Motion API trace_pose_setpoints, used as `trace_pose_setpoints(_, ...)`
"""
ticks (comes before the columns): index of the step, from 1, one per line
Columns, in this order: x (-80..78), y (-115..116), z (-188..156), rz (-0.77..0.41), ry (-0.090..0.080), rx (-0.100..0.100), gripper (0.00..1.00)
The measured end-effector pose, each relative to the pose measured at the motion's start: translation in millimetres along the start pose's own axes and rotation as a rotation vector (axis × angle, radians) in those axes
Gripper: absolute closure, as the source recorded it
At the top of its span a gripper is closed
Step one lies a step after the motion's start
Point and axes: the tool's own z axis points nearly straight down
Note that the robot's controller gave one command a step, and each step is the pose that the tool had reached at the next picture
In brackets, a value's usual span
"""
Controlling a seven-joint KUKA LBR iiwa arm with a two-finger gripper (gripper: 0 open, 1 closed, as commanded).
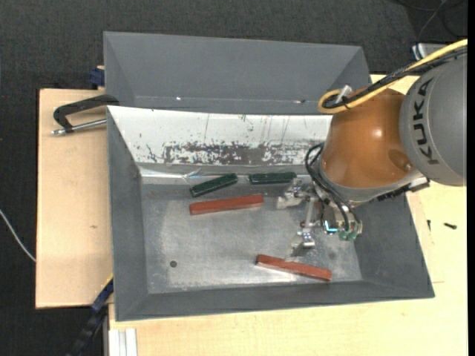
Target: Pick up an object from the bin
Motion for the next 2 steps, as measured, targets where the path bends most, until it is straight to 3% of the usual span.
trace_pose_setpoints(1, -1.9, 0.0, -3.9, 0.001, -0.008, 0.0, 0.0)
trace_pose_setpoints(2, 0.2, -12.0, 40.8, 0.156, -0.016, -0.002, 0.0)
